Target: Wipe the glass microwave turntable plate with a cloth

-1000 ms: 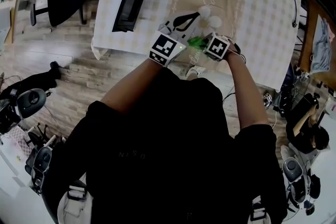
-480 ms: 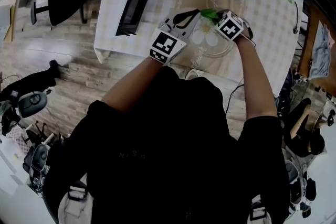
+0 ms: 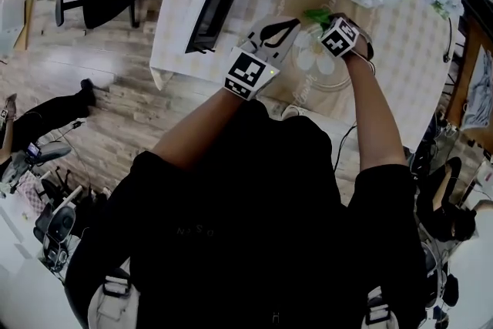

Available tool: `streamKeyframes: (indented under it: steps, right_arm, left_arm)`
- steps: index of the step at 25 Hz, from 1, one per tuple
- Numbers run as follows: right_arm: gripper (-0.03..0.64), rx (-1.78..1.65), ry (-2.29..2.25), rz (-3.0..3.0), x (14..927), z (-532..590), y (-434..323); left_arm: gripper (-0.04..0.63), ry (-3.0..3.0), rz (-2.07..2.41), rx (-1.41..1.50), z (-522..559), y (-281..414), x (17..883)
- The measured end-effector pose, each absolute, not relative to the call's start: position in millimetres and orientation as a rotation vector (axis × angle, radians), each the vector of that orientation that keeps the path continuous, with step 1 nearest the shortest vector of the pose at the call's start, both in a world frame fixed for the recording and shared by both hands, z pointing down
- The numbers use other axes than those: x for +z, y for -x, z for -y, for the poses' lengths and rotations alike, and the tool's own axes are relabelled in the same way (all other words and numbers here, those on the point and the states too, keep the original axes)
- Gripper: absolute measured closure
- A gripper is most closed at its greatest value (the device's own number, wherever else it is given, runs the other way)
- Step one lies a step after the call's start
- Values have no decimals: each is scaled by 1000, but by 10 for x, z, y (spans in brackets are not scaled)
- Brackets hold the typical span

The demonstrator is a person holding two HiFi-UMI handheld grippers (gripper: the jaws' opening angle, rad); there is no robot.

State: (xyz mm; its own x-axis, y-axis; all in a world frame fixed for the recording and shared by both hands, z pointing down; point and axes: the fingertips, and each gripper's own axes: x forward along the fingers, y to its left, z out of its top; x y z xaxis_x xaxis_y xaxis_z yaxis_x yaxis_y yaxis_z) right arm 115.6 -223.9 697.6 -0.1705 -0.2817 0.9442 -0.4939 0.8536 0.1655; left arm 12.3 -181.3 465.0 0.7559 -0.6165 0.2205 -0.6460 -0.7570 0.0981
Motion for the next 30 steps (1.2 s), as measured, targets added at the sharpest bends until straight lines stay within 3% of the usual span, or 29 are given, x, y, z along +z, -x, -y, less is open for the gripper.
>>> streamKeyframes:
  steps: [30]
  right_arm:
    - [549, 584, -65, 1866, 7103, 838, -255]
  left_arm:
    - [575, -2779, 1018, 272, 1591, 67, 4696]
